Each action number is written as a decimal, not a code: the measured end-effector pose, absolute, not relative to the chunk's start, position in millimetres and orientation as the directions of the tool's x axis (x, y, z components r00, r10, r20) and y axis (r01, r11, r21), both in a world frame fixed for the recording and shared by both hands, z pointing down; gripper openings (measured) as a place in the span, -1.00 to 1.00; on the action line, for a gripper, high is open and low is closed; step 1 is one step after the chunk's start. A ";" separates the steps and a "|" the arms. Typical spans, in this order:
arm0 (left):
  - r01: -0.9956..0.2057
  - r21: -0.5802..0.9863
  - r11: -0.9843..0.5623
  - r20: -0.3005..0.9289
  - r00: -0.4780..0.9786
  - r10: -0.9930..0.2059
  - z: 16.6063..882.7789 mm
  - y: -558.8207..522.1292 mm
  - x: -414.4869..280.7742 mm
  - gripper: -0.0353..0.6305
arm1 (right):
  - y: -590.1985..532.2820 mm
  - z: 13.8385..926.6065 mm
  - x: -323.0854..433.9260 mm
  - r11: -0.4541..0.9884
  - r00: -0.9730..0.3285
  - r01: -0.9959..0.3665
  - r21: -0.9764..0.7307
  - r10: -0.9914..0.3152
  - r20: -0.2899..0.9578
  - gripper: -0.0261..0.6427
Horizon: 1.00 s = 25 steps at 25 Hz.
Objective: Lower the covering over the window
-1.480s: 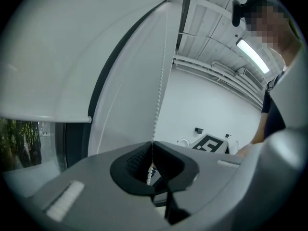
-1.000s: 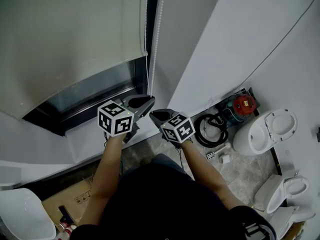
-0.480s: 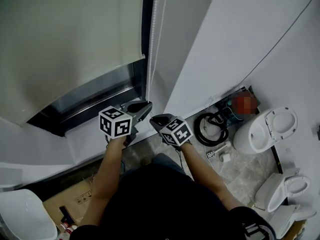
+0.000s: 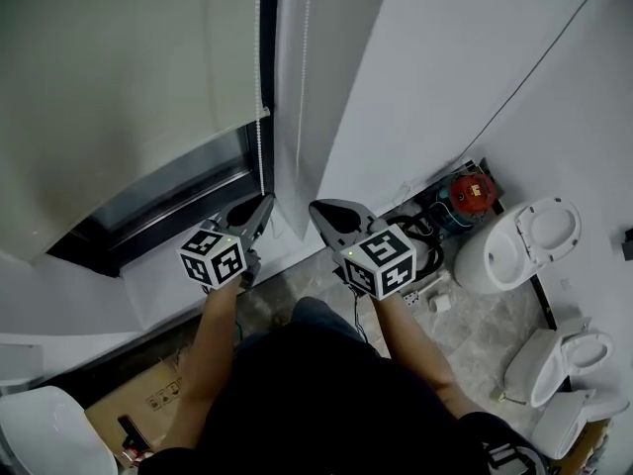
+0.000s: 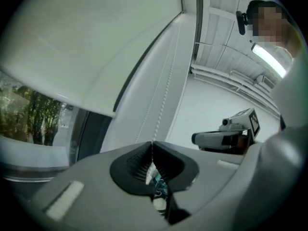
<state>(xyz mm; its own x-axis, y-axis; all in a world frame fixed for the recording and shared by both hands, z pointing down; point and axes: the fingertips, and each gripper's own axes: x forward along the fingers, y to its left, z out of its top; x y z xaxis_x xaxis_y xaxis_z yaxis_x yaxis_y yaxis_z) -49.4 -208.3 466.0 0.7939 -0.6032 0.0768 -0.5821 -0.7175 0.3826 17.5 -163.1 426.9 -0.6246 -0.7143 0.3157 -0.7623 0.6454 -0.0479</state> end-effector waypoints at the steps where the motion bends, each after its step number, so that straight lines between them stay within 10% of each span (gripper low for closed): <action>1: -0.616 0.375 -0.693 0.074 0.765 -0.640 464.8 -208.4 -53.1 -0.84 | -164.2 415.1 21.4 0.635 -0.615 -0.772 -0.033 -0.732 0.293 -0.88; 25: -0.930 0.032 -0.367 -0.112 0.361 -0.926 253.5 -134.4 -79.0 -0.86 | -157.9 242.8 83.8 0.471 -0.493 -0.860 0.194 -0.866 -0.084 -0.89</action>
